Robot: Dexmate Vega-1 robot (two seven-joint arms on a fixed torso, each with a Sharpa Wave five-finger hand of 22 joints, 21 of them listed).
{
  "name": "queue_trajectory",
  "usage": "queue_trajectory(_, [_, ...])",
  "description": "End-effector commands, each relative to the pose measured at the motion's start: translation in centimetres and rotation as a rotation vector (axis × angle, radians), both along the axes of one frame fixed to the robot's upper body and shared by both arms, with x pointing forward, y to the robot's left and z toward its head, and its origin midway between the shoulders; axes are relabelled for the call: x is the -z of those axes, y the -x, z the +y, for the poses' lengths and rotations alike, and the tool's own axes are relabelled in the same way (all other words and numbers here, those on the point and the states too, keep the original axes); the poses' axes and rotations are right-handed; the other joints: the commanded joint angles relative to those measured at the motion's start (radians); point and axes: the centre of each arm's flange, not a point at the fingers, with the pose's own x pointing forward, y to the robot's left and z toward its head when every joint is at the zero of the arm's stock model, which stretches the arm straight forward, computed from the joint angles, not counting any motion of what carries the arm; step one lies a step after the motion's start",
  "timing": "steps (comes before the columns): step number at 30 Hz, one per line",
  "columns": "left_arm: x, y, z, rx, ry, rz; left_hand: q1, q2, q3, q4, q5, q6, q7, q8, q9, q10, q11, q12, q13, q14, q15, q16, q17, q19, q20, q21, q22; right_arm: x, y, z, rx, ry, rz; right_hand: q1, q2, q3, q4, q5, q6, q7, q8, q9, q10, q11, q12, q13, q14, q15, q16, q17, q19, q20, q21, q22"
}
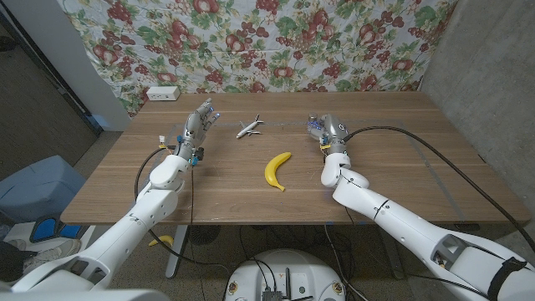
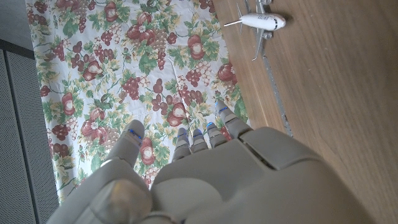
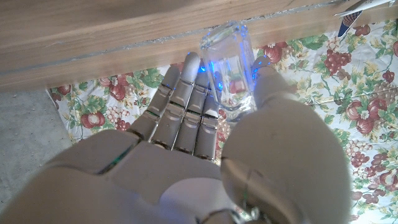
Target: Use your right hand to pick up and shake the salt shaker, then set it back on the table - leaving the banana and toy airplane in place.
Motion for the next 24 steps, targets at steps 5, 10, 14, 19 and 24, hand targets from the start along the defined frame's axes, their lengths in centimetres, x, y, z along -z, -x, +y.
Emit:
queue_trajectory(5, [0.0, -0.2, 0.1, -0.002, 0.002, 0.004, -0.012, 0.036, 0.001, -0.005, -0.001, 0.005, -0.002, 0.000, 0.004, 0.002, 0.001, -0.001, 0.004, 0.001, -0.016, 0.000, 0.003, 0.009, -0.002, -0.002, 0.004, 0.6, -1.0, 0.3, 0.017, 0.029, 0.037, 0.128, 0.119, 0.028, 0.036, 0.002, 0.112, -0.127, 0.000, 0.002, 0.139, -0.146, -0.006, 0.002, 0.000, -0.113, -0.004, 0.002, -0.005, -0.062, 0.011, 0.001])
queue_trajectory(10, [0.0, -0.2, 0.1, -0.004, 0.004, 0.006, -0.011, 0.035, 0.001, -0.006, -0.001, 0.004, -0.003, 0.000, 0.004, 0.002, 0.000, -0.001, 0.004, 0.001, -0.014, 0.000, 0.003, 0.008, 0.000, -0.002, 0.004, 0.8, -1.2, 0.4, 0.023, 0.039, 0.048, 0.128, 0.120, 0.025, 0.037, 0.002, 0.111, -0.131, -0.001, 0.001, 0.137, -0.148, -0.009, 0.001, 0.001, -0.114, -0.007, 0.000, -0.005, -0.060, 0.013, 0.001])
queue_trajectory(14, [0.0, -0.2, 0.1, -0.004, 0.003, 0.006, -0.012, 0.035, 0.000, -0.006, -0.001, 0.004, -0.003, 0.000, 0.004, 0.002, 0.000, -0.001, 0.004, 0.001, -0.014, 0.000, 0.003, 0.008, 0.000, -0.002, 0.004, 0.9, -1.4, 0.4, 0.030, 0.043, 0.058, 0.125, 0.123, 0.022, 0.040, 0.003, 0.102, -0.132, -0.006, 0.002, 0.137, -0.149, -0.012, -0.001, -0.001, -0.112, -0.011, -0.003, -0.006, -0.060, 0.014, 0.001])
queue_trajectory(19, [0.0, -0.3, 0.1, -0.005, 0.001, 0.006, -0.012, 0.035, 0.000, -0.006, -0.001, 0.004, -0.003, 0.000, 0.004, 0.001, 0.000, -0.001, 0.004, 0.001, -0.015, 0.000, 0.003, 0.008, 0.001, -0.002, 0.004, 0.9, -1.6, 0.5, 0.041, 0.054, 0.069, 0.123, 0.125, 0.020, 0.041, 0.004, 0.093, -0.131, -0.010, 0.002, 0.131, -0.151, -0.017, -0.001, -0.006, -0.111, -0.016, -0.005, -0.009, -0.058, 0.016, 0.001])
queue_trajectory(24, [-0.1, -0.3, 0.1, -0.005, 0.001, 0.006, -0.012, 0.034, 0.000, -0.007, -0.001, 0.004, -0.003, 0.000, 0.004, 0.001, -0.001, -0.001, 0.004, 0.001, -0.015, 0.000, 0.003, 0.007, 0.001, -0.002, 0.004, 0.8, -1.8, 0.5, 0.056, 0.072, 0.097, 0.117, 0.128, 0.017, 0.044, 0.010, 0.062, -0.132, -0.024, 0.004, 0.107, -0.153, -0.027, 0.004, -0.029, -0.111, -0.034, -0.013, -0.019, -0.046, 0.016, 0.001])
